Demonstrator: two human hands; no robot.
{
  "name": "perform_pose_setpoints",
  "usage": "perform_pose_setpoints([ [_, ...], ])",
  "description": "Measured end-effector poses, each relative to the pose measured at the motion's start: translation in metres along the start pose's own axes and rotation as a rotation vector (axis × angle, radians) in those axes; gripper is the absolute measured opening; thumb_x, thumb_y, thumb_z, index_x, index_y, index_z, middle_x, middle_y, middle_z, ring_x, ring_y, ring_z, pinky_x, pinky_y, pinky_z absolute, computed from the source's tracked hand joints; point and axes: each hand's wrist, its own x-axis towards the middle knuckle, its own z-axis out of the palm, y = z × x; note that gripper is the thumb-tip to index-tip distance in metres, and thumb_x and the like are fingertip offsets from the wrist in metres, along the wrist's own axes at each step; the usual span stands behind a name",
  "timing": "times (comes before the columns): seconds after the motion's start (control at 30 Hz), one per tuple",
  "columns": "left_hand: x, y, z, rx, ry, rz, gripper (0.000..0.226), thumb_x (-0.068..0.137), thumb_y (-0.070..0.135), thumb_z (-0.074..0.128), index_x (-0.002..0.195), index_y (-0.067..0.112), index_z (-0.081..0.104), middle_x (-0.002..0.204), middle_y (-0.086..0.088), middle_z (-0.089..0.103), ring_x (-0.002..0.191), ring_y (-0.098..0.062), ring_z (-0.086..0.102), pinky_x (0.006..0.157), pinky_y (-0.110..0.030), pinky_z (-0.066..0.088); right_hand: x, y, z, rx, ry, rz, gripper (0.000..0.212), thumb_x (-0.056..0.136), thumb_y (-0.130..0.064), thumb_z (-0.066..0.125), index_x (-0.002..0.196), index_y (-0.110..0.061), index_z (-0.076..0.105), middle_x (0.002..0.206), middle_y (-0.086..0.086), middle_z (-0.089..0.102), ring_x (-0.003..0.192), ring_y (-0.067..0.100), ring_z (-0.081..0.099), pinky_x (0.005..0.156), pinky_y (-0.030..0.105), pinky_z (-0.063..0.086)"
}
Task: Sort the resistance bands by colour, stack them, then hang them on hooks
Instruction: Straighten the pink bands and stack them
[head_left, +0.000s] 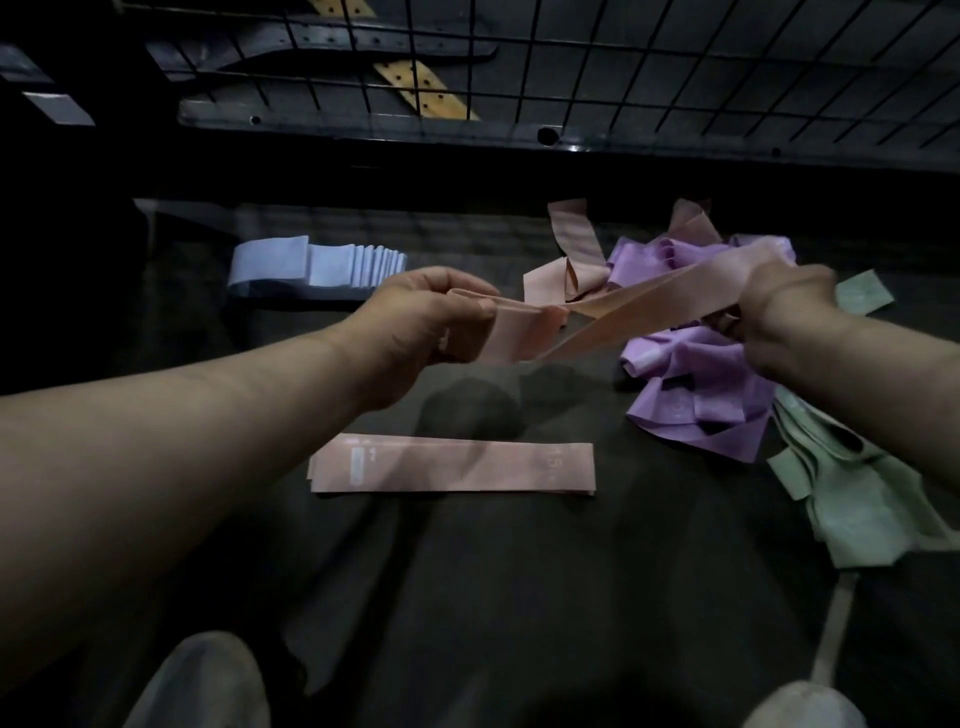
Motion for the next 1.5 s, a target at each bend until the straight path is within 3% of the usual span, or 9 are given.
perform_pose_setpoints([
  [0.23, 0.000, 0.008, 0.014, 0.186, -0.144, 0.113, 0.016, 0.086, -0.002, 0.065, 0.083, 0.013, 0.068, 0.091, -0.010, 0.072, 0.081, -0.014, 0.067, 0.072, -0.027, 0.053, -0.015, 0.027, 0.008, -0.265, -0.363, 0.030, 0.020, 0.094, -0.002, 0.046, 0.112, -0.002, 0.056, 0.102, 0.024, 0.065, 0.072, 0.025, 0.072, 0.055, 0.036, 0.060],
  [0.4, 0.000, 0.016, 0.029, 0.137, -0.225, 0.147, 0.011, 0.073, 0.006, 0.070, 0.083, 0.010, 0.067, 0.088, -0.013, 0.069, 0.079, -0.016, 0.062, 0.070, -0.025, 0.050, -0.034, 0.027, 0.011, -0.776, -0.706, -0.600, 0.083, 0.079, -0.021, 0.079, 0.148, -0.026, 0.033, 0.145, 0.002, 0.036, 0.134, 0.017, 0.041, 0.113, 0.033, 0.037],
  [0.53, -0.003, 0.025, 0.035, -0.009, -0.284, 0.125, 0.012, 0.083, -0.004, 0.060, 0.085, 0.007, 0.062, 0.073, -0.005, 0.065, 0.063, -0.012, 0.062, 0.054, -0.019, 0.049, -0.056, 0.019, 0.021, -0.754, -1.057, -0.795, 0.033, 0.086, -0.011, 0.071, 0.117, -0.018, 0.061, 0.107, 0.003, 0.063, 0.096, 0.009, 0.059, 0.082, 0.024, 0.049],
  [0.67, -0.002, 0.024, 0.027, -0.161, -0.176, 0.039, 0.022, 0.089, -0.001, 0.046, 0.080, 0.015, 0.059, 0.067, -0.001, 0.058, 0.054, -0.011, 0.053, 0.051, -0.023, 0.040, -0.047, 0.018, 0.022, -0.822, -1.012, -0.848, 0.023, 0.086, -0.033, 0.069, 0.090, -0.011, 0.062, 0.084, 0.005, 0.064, 0.080, 0.017, 0.059, 0.073, 0.035, 0.048],
  [1.0, 0.012, 0.012, 0.003, -0.291, 0.214, -0.091, 0.027, 0.093, 0.003, 0.043, 0.110, 0.003, 0.064, 0.091, -0.012, 0.066, 0.070, -0.022, 0.067, 0.052, -0.037, 0.055, -0.021, 0.022, 0.003, -0.881, -0.872, -0.703, 0.037, 0.095, -0.032, 0.063, 0.128, -0.043, 0.048, 0.070, -0.001, 0.059, 0.059, 0.004, 0.055, 0.058, 0.013, 0.042],
  [1.17, 0.003, 0.010, 0.002, -0.322, 0.139, -0.135, 0.018, 0.096, 0.008, 0.047, 0.098, 0.011, 0.064, 0.084, -0.007, 0.066, 0.069, -0.019, 0.064, 0.055, -0.037, 0.058, -0.012, 0.026, 0.007, -1.438, -0.538, -0.803, 0.047, 0.092, -0.038, 0.058, 0.138, -0.029, 0.051, 0.138, 0.008, 0.049, 0.126, 0.030, 0.048, 0.103, 0.037, 0.040],
  [1.23, -0.004, 0.012, 0.001, -0.331, 0.014, -0.142, 0.018, 0.091, 0.007, 0.047, 0.083, 0.016, 0.060, 0.074, -0.002, 0.058, 0.064, -0.017, 0.058, 0.059, -0.031, 0.051, -0.022, 0.025, 0.010, -1.202, -0.679, -0.918, 0.053, 0.090, -0.027, 0.063, 0.141, -0.022, 0.050, 0.147, 0.004, 0.043, 0.135, 0.021, 0.041, 0.113, 0.029, 0.031],
  [1.33, -0.008, 0.014, -0.001, -0.297, -0.126, -0.131, 0.018, 0.085, 0.007, 0.045, 0.075, 0.017, 0.056, 0.072, -0.001, 0.051, 0.063, -0.016, 0.049, 0.060, -0.029, 0.040, -0.055, 0.016, 0.024, -0.660, -0.979, -0.483, 0.054, 0.090, -0.005, 0.059, 0.141, -0.020, 0.050, 0.134, -0.005, 0.058, 0.119, 0.003, 0.053, 0.104, 0.020, 0.039],
  [1.5, -0.010, 0.015, 0.000, -0.341, -0.185, -0.138, 0.012, 0.075, 0.007, 0.050, 0.076, 0.015, 0.059, 0.089, -0.011, 0.058, 0.079, -0.025, 0.057, 0.072, -0.035, 0.050, -0.079, 0.012, 0.035, -0.116, -1.258, 0.237, 0.048, 0.077, -0.006, 0.044, 0.122, -0.005, 0.060, 0.119, 0.030, 0.059, 0.100, 0.035, 0.056, 0.091, 0.050, 0.044],
])
